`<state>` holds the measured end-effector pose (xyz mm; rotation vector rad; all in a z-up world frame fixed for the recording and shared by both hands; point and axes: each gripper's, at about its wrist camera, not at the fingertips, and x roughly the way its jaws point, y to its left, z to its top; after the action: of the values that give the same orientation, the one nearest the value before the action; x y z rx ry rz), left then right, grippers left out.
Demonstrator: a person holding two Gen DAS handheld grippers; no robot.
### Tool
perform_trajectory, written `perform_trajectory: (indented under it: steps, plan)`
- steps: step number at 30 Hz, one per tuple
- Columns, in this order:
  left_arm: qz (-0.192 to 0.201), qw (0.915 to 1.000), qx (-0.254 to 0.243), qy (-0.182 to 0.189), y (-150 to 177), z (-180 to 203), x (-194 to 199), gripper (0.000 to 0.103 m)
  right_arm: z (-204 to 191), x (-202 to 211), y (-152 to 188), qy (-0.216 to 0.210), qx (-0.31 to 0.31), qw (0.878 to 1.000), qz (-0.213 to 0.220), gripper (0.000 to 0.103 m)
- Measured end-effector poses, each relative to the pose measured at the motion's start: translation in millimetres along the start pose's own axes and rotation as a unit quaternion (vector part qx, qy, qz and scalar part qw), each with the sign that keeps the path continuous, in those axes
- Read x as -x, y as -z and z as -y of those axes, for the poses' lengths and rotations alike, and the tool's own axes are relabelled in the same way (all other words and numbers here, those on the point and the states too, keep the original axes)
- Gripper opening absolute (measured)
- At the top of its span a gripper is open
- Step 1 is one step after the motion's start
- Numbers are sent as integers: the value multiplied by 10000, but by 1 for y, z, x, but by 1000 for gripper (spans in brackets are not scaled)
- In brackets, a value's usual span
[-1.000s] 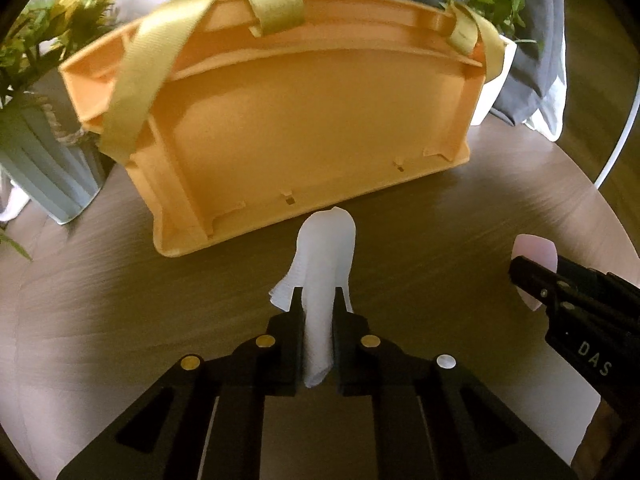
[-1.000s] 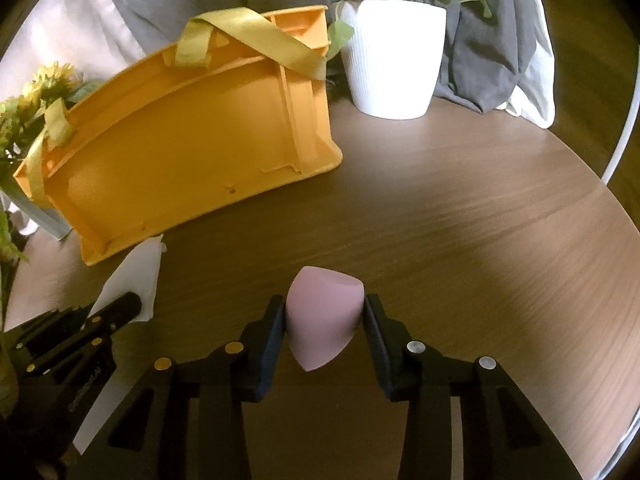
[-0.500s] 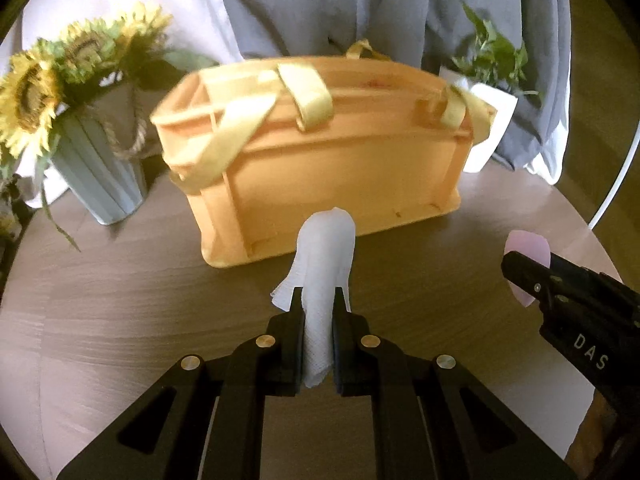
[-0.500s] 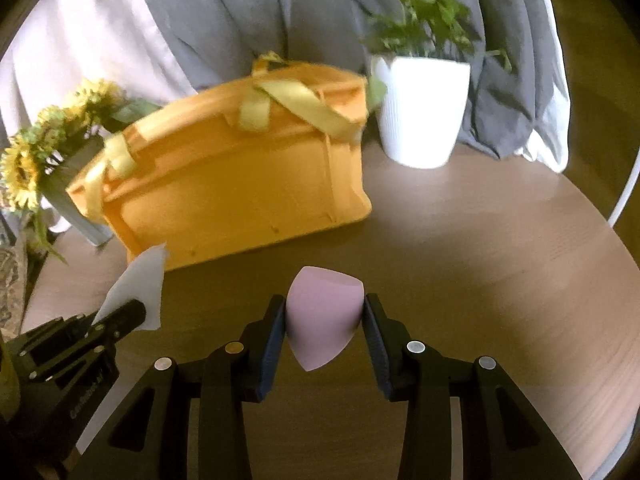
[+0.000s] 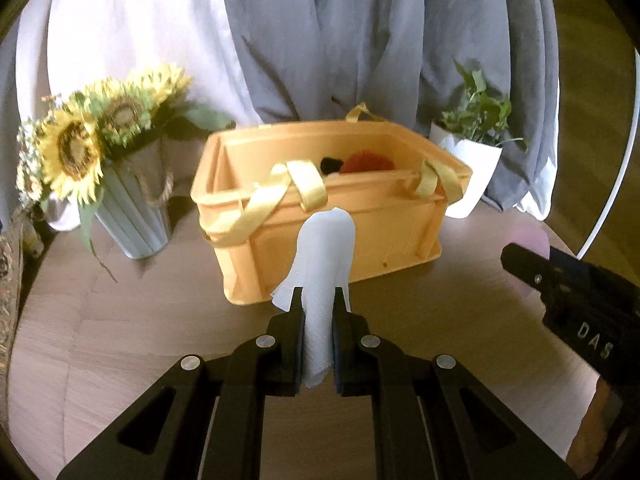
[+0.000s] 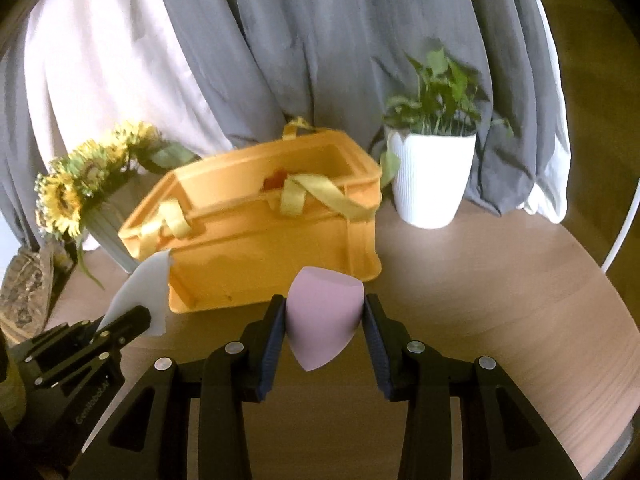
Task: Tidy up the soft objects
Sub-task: 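Carry the white cloth and pink sponge up over the orange crate with both tools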
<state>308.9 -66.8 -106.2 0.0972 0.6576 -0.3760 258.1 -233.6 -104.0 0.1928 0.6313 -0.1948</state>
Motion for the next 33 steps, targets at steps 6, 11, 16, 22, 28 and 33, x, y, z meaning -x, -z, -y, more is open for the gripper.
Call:
perform_trajectory:
  steps: [6, 11, 16, 22, 28, 33]
  plan:
    - [272, 9996, -21, -110, -12, 2, 20, 12, 2, 17, -17, -44, 12, 9997, 260, 40]
    - [462, 9987, 37, -221, -23, -1, 31, 12, 1, 27, -30, -146, 54, 9988, 460, 40]
    - [620, 9975, 103, -320, -35, -5, 38, 12, -4, 34, -42, -280, 147, 9975, 633, 40]
    - [836, 9956, 174, -377, -51, -8, 44, 12, -9, 35, -60, -447, 195, 9952, 843, 40]
    - [1073, 9930, 159, -465, -69, -10, 45, 12, -14, 36, -79, -555, 215, 9917, 1139, 40]
    - [1279, 9906, 143, -464, -86, -9, 47, 12, -15, 35, -95, -631, 242, 9889, 1320, 40]
